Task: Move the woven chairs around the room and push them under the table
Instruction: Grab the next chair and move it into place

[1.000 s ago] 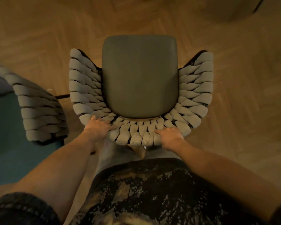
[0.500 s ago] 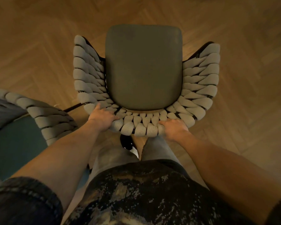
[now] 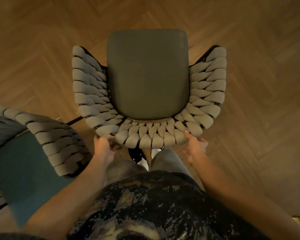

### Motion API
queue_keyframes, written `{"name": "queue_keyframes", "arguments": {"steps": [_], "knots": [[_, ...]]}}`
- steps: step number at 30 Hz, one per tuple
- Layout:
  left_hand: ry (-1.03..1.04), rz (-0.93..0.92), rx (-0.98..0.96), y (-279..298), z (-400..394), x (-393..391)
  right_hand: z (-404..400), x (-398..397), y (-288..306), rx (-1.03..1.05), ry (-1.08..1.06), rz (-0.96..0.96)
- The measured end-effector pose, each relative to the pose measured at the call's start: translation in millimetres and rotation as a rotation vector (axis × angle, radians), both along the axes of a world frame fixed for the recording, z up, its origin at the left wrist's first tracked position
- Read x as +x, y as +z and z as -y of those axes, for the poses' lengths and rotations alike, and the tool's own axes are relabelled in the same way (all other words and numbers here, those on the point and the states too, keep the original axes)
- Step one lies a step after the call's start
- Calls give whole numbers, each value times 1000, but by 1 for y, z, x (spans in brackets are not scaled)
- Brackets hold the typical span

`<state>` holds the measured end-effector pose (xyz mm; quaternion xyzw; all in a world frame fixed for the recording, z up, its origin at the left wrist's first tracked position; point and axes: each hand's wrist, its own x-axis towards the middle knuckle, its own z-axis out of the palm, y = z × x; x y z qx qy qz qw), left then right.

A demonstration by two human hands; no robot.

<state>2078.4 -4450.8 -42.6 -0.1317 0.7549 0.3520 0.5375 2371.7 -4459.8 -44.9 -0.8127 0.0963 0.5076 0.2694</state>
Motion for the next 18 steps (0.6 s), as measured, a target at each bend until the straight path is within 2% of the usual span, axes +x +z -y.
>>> {"name": "queue_keyframes", "arguments": {"steps": [2, 3, 9, 18], "knots": [[36, 73, 65, -3, -4, 4, -9, 3, -12, 5, -95, -290], [39, 76, 81, -5, -6, 5, -13, 5, -16, 16, -103, -337], [17, -85, 64, -10, -25, 2, -36, -1, -17, -12, -47, -325], [-28, -87, 109, 1, -133, -14, -137, -19, -1, 34, -10, -311]]}}
